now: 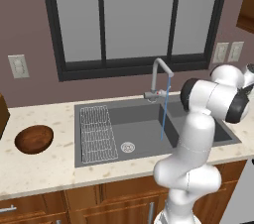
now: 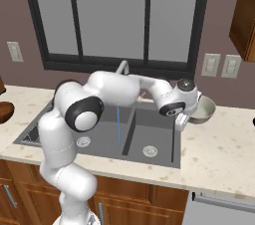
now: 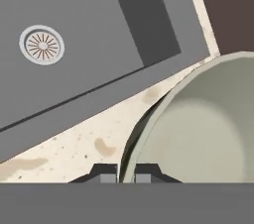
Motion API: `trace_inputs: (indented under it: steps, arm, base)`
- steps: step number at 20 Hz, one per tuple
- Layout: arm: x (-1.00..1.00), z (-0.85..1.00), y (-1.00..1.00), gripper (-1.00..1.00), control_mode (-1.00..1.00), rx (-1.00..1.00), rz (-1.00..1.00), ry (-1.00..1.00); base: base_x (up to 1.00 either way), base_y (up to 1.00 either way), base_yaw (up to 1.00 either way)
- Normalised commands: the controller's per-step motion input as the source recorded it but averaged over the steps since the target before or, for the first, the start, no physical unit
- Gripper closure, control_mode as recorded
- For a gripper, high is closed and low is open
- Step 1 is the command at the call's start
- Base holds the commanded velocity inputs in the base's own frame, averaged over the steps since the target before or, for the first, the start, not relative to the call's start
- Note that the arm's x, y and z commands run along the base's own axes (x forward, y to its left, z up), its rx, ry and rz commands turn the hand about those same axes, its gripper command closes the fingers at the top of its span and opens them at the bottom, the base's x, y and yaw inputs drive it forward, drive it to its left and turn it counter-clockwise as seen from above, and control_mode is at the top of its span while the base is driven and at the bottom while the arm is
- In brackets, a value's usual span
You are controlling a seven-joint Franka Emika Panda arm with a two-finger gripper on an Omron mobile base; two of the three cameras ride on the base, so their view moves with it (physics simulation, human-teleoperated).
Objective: Rinse each bowl for a few seconds and place them down in the sink or on the counter.
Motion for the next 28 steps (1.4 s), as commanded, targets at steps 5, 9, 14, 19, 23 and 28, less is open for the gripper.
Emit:
trace_inputs:
  steps: [5, 9, 14, 19, 23, 28]
  arm:
    - [-0.05, 0.28, 0.05, 1.00, -1.00, 0.02, 0.34, 0.20]
    - [0.00, 0.27, 0.10, 1.00, -1.00, 0.00, 0.30, 0.20]
    - [0.00, 0.15, 0.14, 1.00, -1.00, -0.04, 0.20, 0.08]
    - [-0.10, 0.00, 0.21, 1.00, -1.00, -0.02, 0.10, -0.02]
    - [-0.03, -0.05, 0.29, 1.00, -1.00, 0.00, 0.07, -0.04]
    - [0.00, -0.03, 0.34, 1.00, -1.00, 0.01, 0.06, -0.05]
  base:
    - [0.00, 0.00, 0.00]
    - [0.00, 0.00, 0.00]
    - [0.00, 0.00, 0.00]
    - [0.00, 0.00, 0.00]
    - [0.00, 0.00, 0.00]
    - [0.00, 0.00, 0.00]
